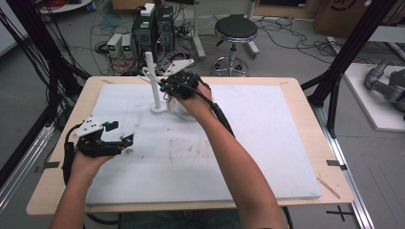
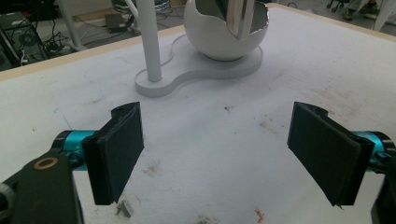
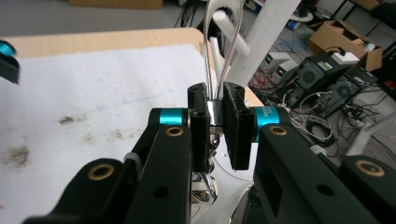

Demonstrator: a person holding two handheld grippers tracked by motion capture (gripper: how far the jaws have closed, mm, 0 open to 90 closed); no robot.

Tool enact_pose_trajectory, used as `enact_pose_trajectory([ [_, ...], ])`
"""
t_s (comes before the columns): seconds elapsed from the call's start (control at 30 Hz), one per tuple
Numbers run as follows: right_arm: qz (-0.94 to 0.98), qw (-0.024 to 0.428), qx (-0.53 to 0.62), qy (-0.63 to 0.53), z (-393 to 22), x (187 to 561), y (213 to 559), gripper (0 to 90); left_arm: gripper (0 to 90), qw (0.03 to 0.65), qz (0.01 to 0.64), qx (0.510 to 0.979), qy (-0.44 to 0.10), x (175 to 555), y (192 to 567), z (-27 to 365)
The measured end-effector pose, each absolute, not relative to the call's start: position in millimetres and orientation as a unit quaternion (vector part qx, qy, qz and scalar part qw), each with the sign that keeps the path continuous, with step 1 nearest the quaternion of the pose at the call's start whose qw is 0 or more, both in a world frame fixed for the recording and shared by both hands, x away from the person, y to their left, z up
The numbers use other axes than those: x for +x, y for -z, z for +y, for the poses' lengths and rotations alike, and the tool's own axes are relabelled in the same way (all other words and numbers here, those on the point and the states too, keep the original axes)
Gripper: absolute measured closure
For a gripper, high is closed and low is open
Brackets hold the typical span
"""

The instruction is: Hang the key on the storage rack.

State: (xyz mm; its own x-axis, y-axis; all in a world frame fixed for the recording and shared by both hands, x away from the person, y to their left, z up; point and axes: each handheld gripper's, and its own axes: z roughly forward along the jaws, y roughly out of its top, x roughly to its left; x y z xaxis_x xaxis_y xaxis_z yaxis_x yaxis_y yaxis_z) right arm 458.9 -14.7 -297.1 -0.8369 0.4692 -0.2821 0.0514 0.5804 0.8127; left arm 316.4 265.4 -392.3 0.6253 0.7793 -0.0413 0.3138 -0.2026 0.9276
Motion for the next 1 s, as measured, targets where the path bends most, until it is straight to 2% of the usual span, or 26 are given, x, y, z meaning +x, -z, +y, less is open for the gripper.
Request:
enact_pose_trajectory([
  [0.53, 0.864, 0.254, 0.166, -0.402, -8, 468, 310, 81.8, 18.5, 0.513, 0.371, 0.74, -0.226, 316, 393, 267],
  [0.67, 0.857, 0.255, 0.176, -0.411, -9, 467, 309, 68.0, 18.4, 0.513, 0.37, 0.741, -0.225, 316, 393, 268],
  [0.87, 0.852, 0.264, 0.175, -0.418, -13, 462, 302, 60.7, 18.5, 0.514, 0.371, 0.74, -0.224, 317, 393, 267],
  [1.0, 0.847, 0.258, 0.182, -0.427, -24, 457, 297, 50.5, 18.5, 0.513, 0.369, 0.742, -0.225, 316, 392, 267],
])
